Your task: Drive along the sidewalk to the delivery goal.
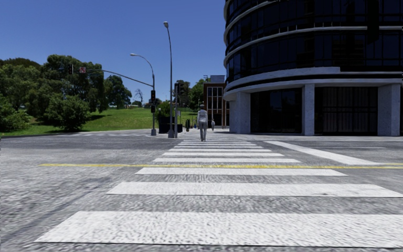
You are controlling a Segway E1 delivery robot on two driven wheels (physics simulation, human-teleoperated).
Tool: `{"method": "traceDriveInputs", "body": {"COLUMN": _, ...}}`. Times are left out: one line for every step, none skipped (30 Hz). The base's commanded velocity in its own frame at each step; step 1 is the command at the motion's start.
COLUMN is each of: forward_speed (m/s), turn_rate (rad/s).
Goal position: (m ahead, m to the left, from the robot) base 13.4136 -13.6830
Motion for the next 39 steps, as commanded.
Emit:
{"method": "traceDriveInputs", "body": {"forward_speed": 1.39, "turn_rate": 0.0}}
{"method": "traceDriveInputs", "body": {"forward_speed": 1.39, "turn_rate": 0.0}}
{"method": "traceDriveInputs", "body": {"forward_speed": 1.39, "turn_rate": 0.0}}
{"method": "traceDriveInputs", "body": {"forward_speed": 1.39, "turn_rate": 0.0}}
{"method": "traceDriveInputs", "body": {"forward_speed": 1.39, "turn_rate": 0.0}}
{"method": "traceDriveInputs", "body": {"forward_speed": 1.39, "turn_rate": 0.0}}
{"method": "traceDriveInputs", "body": {"forward_speed": 1.39, "turn_rate": 0.0}}
{"method": "traceDriveInputs", "body": {"forward_speed": 1.39, "turn_rate": 0.0}}
{"method": "traceDriveInputs", "body": {"forward_speed": 1.39, "turn_rate": 0.0}}
{"method": "traceDriveInputs", "body": {"forward_speed": 1.39, "turn_rate": 0.0}}
{"method": "traceDriveInputs", "body": {"forward_speed": 1.39, "turn_rate": 0.0}}
{"method": "traceDriveInputs", "body": {"forward_speed": 1.39, "turn_rate": 0.0}}
{"method": "traceDriveInputs", "body": {"forward_speed": 1.39, "turn_rate": 0.0}}
{"method": "traceDriveInputs", "body": {"forward_speed": 1.39, "turn_rate": 0.0}}
{"method": "traceDriveInputs", "body": {"forward_speed": 1.39, "turn_rate": 0.0}}
{"method": "traceDriveInputs", "body": {"forward_speed": 1.39, "turn_rate": 0.0}}
{"method": "traceDriveInputs", "body": {"forward_speed": 1.39, "turn_rate": 0.0}}
{"method": "traceDriveInputs", "body": {"forward_speed": 1.39, "turn_rate": 0.0}}
{"method": "traceDriveInputs", "body": {"forward_speed": 1.39, "turn_rate": 0.0}}
{"method": "traceDriveInputs", "body": {"forward_speed": 1.39, "turn_rate": 0.0}}
{"method": "traceDriveInputs", "body": {"forward_speed": 1.39, "turn_rate": 0.0}}
{"method": "traceDriveInputs", "body": {"forward_speed": 1.39, "turn_rate": 0.0}}
{"method": "traceDriveInputs", "body": {"forward_speed": 1.39, "turn_rate": 0.0}}
{"method": "traceDriveInputs", "body": {"forward_speed": 1.39, "turn_rate": 0.0}}
{"method": "traceDriveInputs", "body": {"forward_speed": 1.39, "turn_rate": 0.0}}
{"method": "traceDriveInputs", "body": {"forward_speed": 1.39, "turn_rate": 0.0}}
{"method": "traceDriveInputs", "body": {"forward_speed": 1.39, "turn_rate": 0.0}}
{"method": "traceDriveInputs", "body": {"forward_speed": 1.39, "turn_rate": 0.0}}
{"method": "traceDriveInputs", "body": {"forward_speed": 1.39, "turn_rate": 0.0}}
{"method": "traceDriveInputs", "body": {"forward_speed": 1.39, "turn_rate": 0.0}}
{"method": "traceDriveInputs", "body": {"forward_speed": 1.39, "turn_rate": 0.0}}
{"method": "traceDriveInputs", "body": {"forward_speed": 1.39, "turn_rate": 0.0}}
{"method": "traceDriveInputs", "body": {"forward_speed": 1.39, "turn_rate": 0.0}}
{"method": "traceDriveInputs", "body": {"forward_speed": 1.39, "turn_rate": 0.0}}
{"method": "traceDriveInputs", "body": {"forward_speed": 1.39, "turn_rate": 0.0}}
{"method": "traceDriveInputs", "body": {"forward_speed": 1.39, "turn_rate": 0.0}}
{"method": "traceDriveInputs", "body": {"forward_speed": 1.39, "turn_rate": 0.0}}
{"method": "traceDriveInputs", "body": {"forward_speed": 1.39, "turn_rate": 0.0}}
{"method": "traceDriveInputs", "body": {"forward_speed": 1.39, "turn_rate": 0.0}}
